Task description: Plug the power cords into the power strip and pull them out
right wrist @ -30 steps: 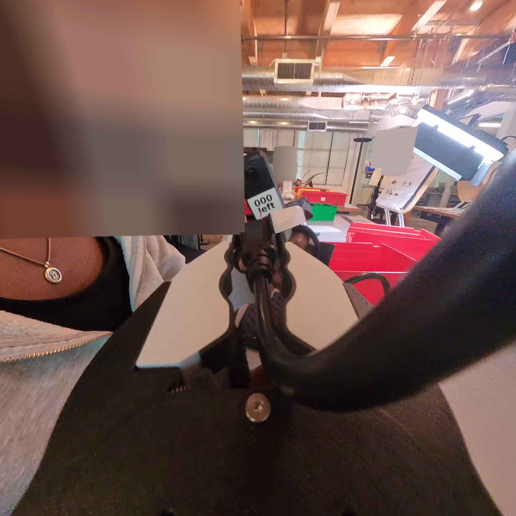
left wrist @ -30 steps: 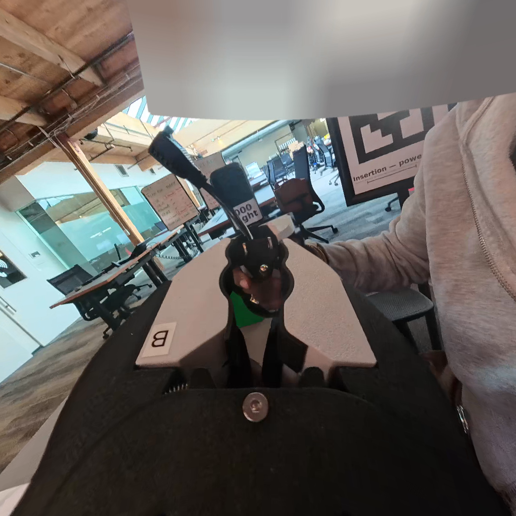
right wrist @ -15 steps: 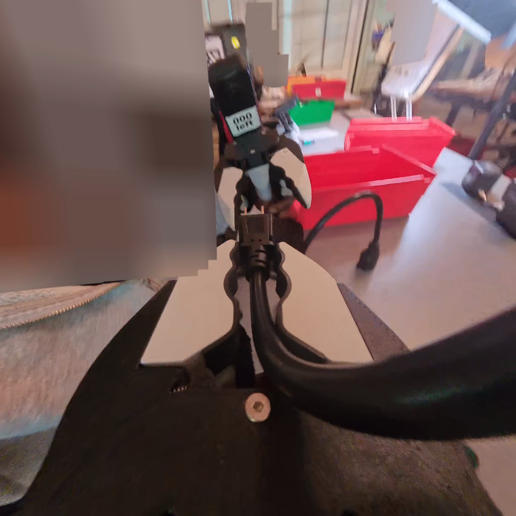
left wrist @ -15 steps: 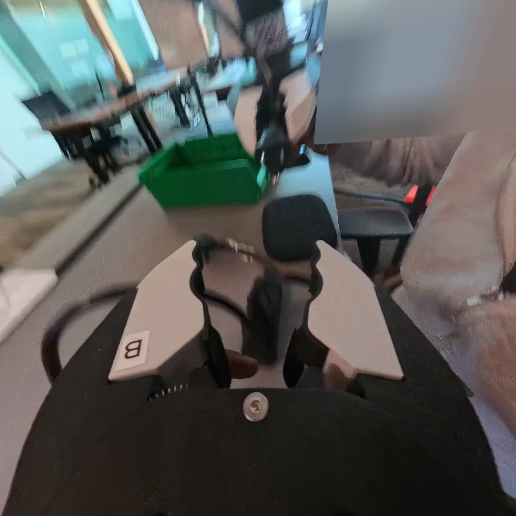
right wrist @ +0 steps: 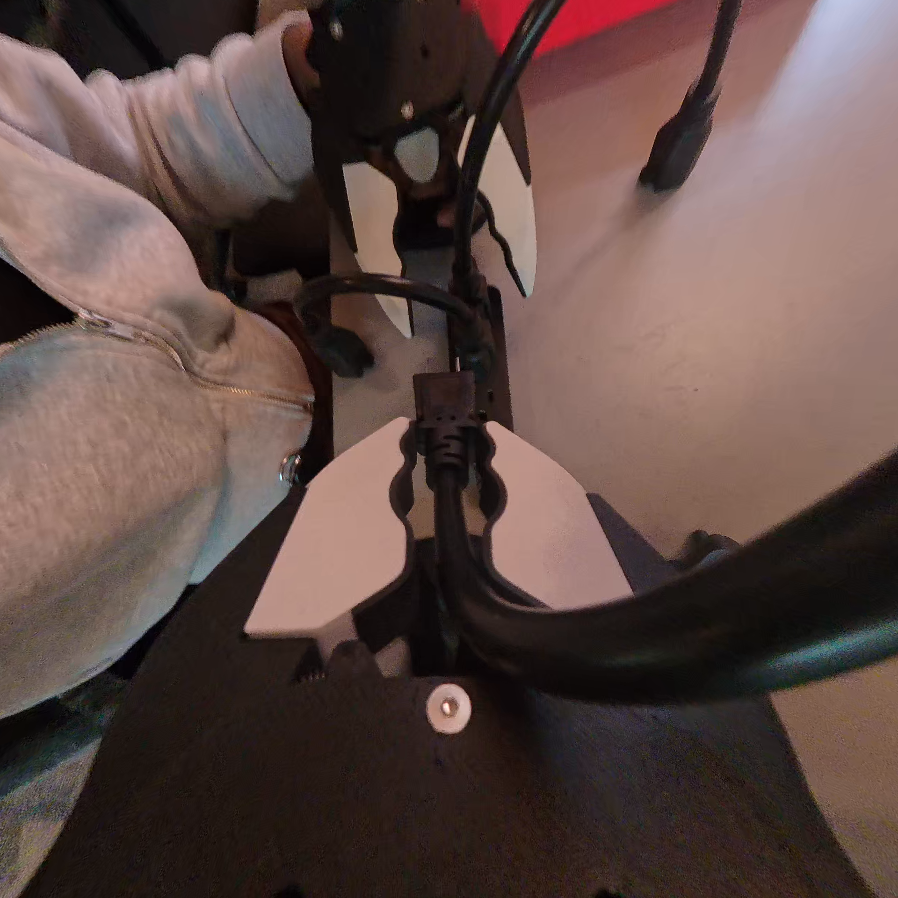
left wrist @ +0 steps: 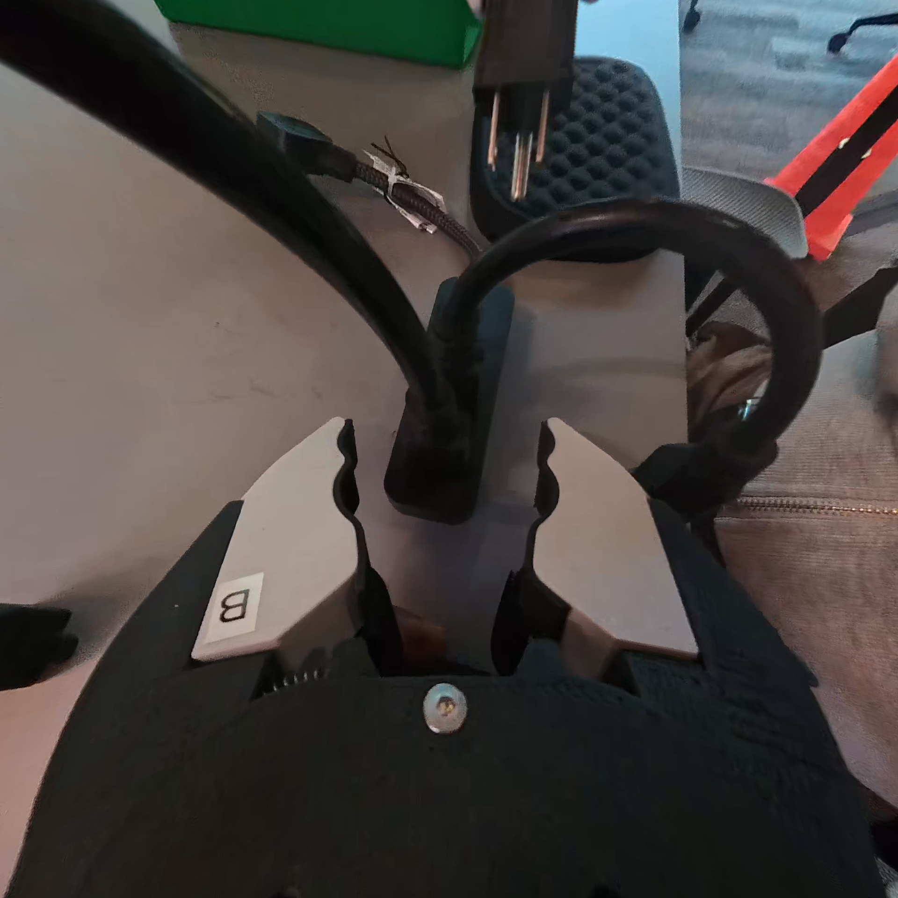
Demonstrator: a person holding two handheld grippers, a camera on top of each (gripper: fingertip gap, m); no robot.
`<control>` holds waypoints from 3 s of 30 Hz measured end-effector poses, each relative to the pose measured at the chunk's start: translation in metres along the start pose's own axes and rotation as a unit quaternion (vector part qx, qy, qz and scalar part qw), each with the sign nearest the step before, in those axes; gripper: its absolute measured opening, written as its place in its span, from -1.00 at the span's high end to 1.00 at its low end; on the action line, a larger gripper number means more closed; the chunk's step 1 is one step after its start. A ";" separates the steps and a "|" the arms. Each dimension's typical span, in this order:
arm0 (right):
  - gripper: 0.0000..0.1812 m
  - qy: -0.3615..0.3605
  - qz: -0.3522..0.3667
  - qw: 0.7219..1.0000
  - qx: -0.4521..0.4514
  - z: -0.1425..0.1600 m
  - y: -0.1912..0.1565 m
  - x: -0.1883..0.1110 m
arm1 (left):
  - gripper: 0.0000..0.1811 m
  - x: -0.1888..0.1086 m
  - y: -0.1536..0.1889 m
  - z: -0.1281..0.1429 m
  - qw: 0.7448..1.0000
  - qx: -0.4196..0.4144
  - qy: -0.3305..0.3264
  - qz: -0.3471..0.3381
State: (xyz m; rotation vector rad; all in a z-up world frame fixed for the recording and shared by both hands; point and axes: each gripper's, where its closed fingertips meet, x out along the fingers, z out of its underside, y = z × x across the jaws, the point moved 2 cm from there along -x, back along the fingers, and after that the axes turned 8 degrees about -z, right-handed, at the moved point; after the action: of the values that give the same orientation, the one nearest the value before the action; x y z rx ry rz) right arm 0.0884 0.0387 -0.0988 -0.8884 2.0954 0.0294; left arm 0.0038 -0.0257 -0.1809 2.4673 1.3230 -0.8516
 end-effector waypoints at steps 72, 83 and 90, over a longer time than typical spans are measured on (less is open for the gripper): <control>0.70 -0.297 0.017 0.954 -0.027 0.008 0.025 0.086 | 0.49 0.018 0.002 0.022 0.998 -0.002 -0.069 0.007; 0.34 -0.214 0.014 0.977 -0.019 0.003 0.022 0.066 | 0.49 0.018 0.004 0.021 0.998 0.003 -0.067 0.015; 0.69 -0.204 0.041 0.975 -0.079 -0.009 0.017 0.057 | 0.49 0.017 0.004 0.022 0.998 0.004 -0.067 0.014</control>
State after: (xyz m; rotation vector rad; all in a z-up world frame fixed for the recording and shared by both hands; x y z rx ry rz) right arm 0.0493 0.0148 -0.1380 -0.8090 1.7586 0.3950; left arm 0.0062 -0.0254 -0.2088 2.3818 1.2398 -0.9999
